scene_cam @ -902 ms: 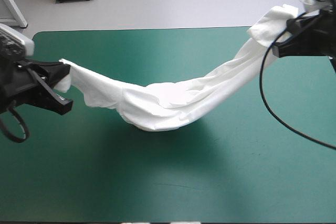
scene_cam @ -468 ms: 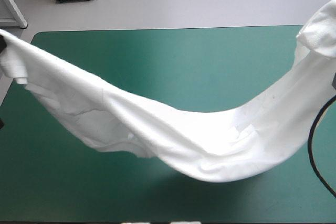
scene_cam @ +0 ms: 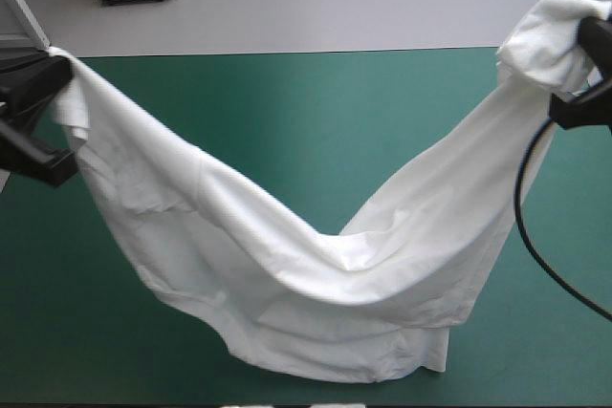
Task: Fold the cloth
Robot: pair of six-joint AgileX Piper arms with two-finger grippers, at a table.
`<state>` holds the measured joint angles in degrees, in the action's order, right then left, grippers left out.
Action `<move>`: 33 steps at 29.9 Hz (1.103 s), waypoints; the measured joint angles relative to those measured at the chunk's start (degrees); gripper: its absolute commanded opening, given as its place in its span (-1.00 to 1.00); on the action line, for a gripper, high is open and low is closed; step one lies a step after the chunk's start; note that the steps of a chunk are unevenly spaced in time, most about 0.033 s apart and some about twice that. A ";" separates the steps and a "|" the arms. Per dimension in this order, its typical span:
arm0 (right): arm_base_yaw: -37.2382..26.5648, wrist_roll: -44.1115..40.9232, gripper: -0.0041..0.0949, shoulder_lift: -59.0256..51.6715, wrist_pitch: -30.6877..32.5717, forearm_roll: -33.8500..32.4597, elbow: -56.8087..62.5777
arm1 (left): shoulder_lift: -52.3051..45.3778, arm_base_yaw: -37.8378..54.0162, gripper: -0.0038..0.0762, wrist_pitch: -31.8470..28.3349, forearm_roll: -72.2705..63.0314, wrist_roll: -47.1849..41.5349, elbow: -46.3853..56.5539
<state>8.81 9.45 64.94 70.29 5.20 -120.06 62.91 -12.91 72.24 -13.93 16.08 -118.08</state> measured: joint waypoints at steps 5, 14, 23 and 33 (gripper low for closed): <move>0.00 0.07 -0.95 6.83 0.66 -0.05 6.38 | 6.37 0.00 -0.96 0.00 2.25 -0.39 6.46; 0.00 1.47 -0.95 21.29 -4.95 -0.82 9.56 | 19.12 0.00 -0.96 0.00 8.15 -0.44 9.06; 0.00 3.19 -0.95 38.73 -9.38 -2.60 9.71 | 33.87 0.00 -0.96 -5.69 12.75 -0.44 9.17; 0.00 5.45 -0.75 48.17 -12.34 -1.93 9.78 | 43.75 0.00 -0.84 -12.44 13.93 -0.44 9.26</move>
<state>8.81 14.91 113.11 57.95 3.27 -110.29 106.66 -12.91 59.80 0.00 15.65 -108.82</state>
